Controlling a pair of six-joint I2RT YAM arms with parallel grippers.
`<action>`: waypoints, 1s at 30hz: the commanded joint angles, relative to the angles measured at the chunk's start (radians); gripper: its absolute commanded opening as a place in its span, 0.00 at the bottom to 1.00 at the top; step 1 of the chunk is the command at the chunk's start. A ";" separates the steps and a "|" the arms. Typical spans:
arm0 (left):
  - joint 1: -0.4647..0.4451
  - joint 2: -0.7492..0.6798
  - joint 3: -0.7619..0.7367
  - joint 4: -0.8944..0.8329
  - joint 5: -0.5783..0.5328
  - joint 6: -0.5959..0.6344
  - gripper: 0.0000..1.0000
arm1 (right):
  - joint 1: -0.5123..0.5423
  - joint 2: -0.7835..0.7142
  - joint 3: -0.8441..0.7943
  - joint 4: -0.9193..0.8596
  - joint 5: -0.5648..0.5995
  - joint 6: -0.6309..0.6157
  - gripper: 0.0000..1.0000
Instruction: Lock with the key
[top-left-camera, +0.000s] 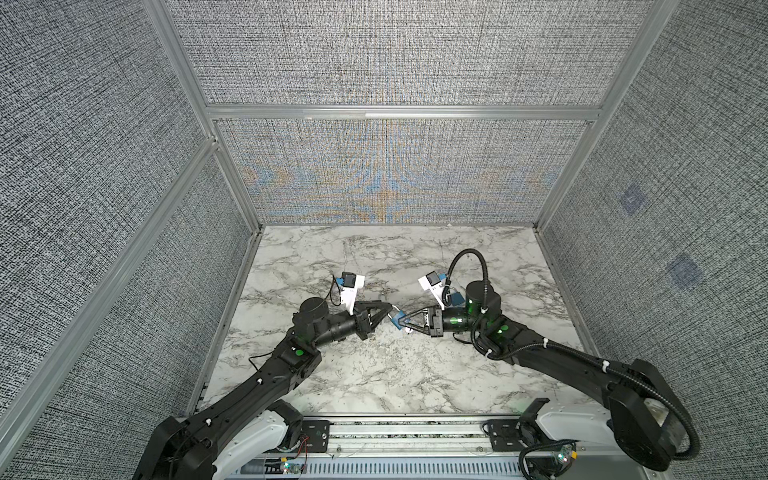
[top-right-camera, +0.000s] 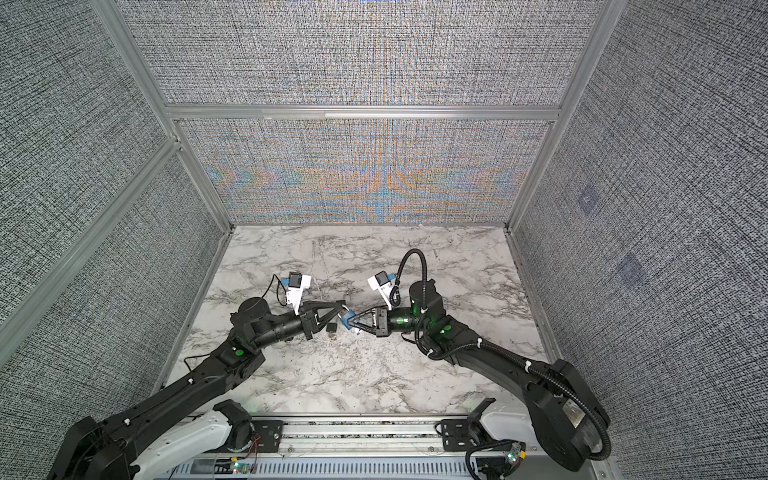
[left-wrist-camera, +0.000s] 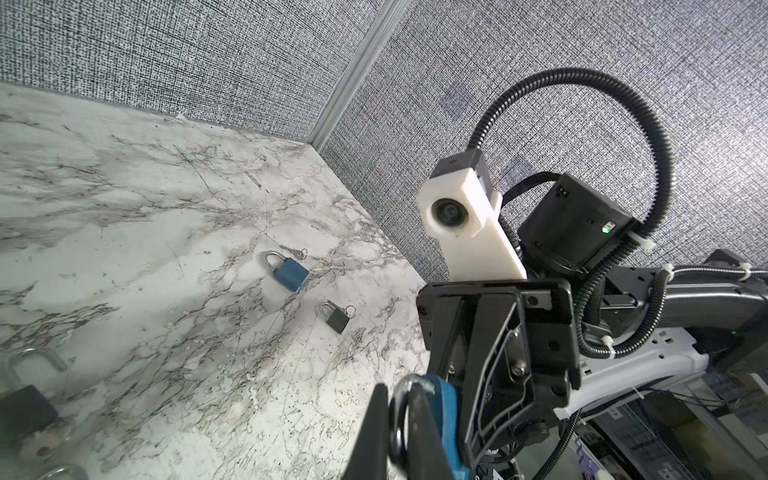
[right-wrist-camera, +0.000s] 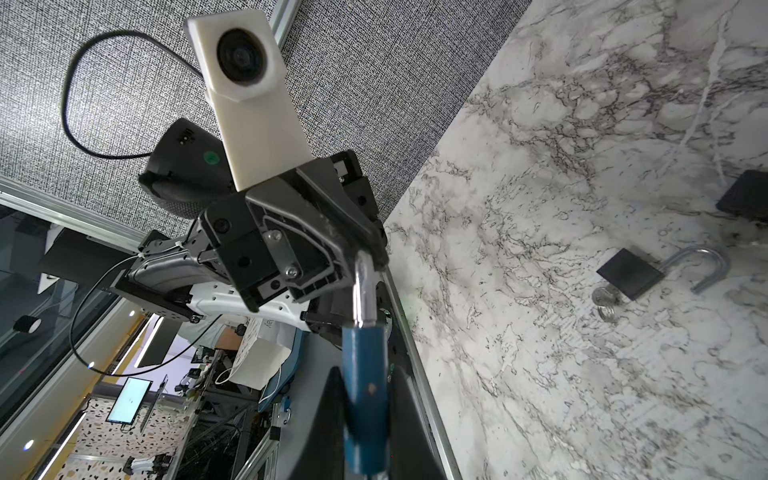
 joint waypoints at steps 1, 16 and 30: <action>0.000 0.012 0.034 -0.036 0.114 0.039 0.11 | 0.011 -0.006 -0.009 0.049 0.052 -0.012 0.00; 0.007 0.033 0.045 -0.019 0.130 0.034 0.22 | 0.013 -0.025 -0.003 0.024 0.055 -0.025 0.00; 0.013 0.041 0.016 0.016 0.172 0.011 0.09 | 0.013 -0.024 0.033 0.000 0.057 -0.036 0.00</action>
